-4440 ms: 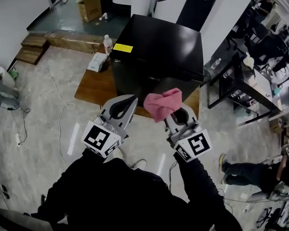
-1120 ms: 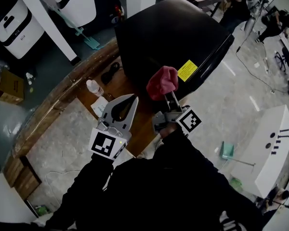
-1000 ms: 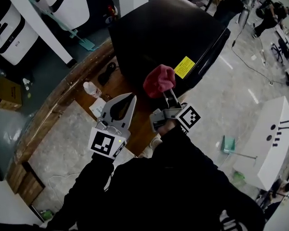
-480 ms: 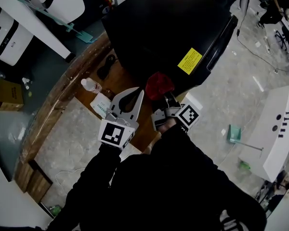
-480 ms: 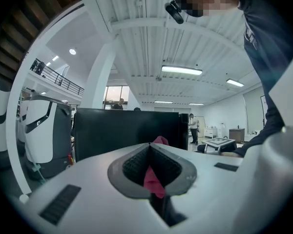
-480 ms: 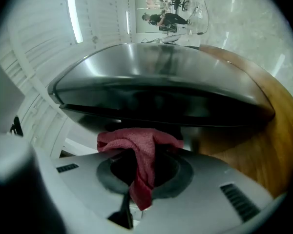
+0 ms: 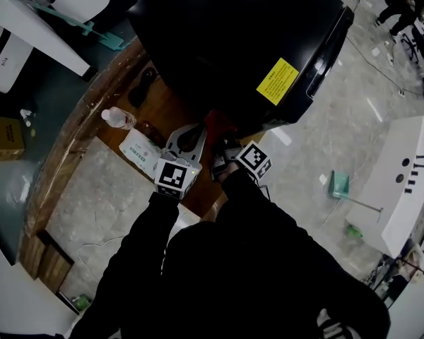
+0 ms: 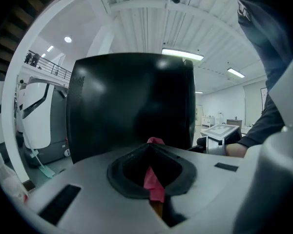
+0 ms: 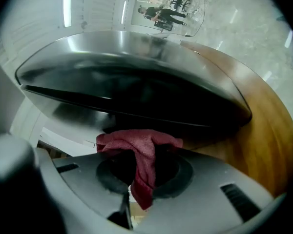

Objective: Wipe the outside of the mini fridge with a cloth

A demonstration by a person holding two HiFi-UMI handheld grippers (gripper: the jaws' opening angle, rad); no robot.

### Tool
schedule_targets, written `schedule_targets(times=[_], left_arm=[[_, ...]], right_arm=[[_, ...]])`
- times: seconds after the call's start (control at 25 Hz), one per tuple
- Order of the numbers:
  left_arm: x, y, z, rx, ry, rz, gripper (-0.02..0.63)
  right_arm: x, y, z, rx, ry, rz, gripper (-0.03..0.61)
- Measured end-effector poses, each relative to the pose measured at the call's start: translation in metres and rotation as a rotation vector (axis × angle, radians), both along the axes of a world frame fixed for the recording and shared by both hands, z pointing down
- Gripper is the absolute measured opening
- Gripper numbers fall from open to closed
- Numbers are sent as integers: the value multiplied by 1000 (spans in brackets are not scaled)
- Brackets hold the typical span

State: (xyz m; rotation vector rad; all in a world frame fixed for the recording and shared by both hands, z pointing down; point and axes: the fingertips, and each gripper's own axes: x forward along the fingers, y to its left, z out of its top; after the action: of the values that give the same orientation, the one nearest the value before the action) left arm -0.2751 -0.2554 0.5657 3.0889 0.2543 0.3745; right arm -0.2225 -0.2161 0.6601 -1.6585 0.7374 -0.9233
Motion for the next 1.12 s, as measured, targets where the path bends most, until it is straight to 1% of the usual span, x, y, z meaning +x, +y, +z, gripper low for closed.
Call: schedule_targets(times=[0.2,0.32,0.48,0.6,0.68,0.76,0.84,1.0,1.12], left_arm=[[4,-12,67,-7,-97,-16,5],[-1,-19,89,-17,-139,-44,5],[-11,-23,97,-32,-149,-71,5],[-16,-24,91,-47,-140,-92,5],[-21,-28,77,-50,-116,-123,5],[-29,-34,59,-54,-84,-151,5],[-36,-40,39,-57,-43,-173,5],[-53,-55,-6,-80,8,-196,5],[-66,-71,-41,-87,51,-224,5]], right_arm=[[3,-2,64,-87,-65,8,58],[2,-3,95,-131,-100,5,59],[1,-4,124,-178,-119,-3,60],[4,-1,140,-254,-111,-11,61],[4,-3,141,-311,-92,-21,60],[-2,-9,130,-338,-58,-52,58],[-11,-15,106,-328,4,-103,58],[-43,-43,25,-234,185,-229,58],[-63,-64,-47,-147,317,-281,58]])
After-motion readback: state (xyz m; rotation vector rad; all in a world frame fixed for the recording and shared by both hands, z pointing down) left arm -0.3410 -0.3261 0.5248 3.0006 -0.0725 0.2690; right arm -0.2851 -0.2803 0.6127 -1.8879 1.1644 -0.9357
